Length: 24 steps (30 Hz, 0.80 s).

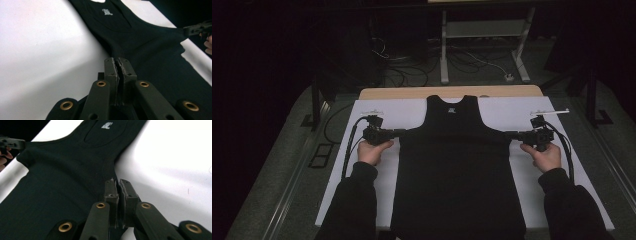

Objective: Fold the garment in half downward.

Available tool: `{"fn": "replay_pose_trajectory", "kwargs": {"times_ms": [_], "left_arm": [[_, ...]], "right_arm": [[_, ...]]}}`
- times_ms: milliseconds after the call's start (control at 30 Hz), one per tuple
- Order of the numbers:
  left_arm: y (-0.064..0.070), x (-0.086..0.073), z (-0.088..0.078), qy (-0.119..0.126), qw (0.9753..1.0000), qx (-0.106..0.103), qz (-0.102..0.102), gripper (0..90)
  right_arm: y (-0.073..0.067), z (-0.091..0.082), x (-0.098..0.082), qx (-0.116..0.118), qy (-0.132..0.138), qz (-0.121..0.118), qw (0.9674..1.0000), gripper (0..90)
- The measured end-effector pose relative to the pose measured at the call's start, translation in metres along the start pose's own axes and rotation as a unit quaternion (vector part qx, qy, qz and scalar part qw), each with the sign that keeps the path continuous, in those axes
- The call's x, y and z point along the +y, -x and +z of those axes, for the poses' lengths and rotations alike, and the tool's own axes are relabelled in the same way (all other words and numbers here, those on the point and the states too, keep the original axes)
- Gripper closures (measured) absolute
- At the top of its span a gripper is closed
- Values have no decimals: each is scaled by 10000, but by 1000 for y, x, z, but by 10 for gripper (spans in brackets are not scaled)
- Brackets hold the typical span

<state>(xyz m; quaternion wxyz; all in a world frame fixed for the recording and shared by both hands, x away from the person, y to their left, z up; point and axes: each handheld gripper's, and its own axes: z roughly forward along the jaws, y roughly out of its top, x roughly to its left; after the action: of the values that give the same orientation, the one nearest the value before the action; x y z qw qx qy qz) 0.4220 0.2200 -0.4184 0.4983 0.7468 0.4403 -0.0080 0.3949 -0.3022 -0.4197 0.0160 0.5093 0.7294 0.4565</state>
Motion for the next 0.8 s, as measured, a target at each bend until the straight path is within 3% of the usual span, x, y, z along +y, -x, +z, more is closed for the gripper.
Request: {"fn": "replay_pose_trajectory", "kwargs": {"times_ms": [333, 500, 800], "left_arm": [[-1, -3, -12, 104, 9999, -76, -86, 848], [5, -3, -14, 7, 10000, -44, 70, 848], [8, -8, -20, -29, 10000, 3, 80, 848]], "right_arm": [[-4, -8, -4, 27, 108, 30, 9999, 841], [-6, -11, -6, 37, 119, 29, 9999, 841], [-15, -21, -11, 125, 169, 50, 9998, 841]]}}
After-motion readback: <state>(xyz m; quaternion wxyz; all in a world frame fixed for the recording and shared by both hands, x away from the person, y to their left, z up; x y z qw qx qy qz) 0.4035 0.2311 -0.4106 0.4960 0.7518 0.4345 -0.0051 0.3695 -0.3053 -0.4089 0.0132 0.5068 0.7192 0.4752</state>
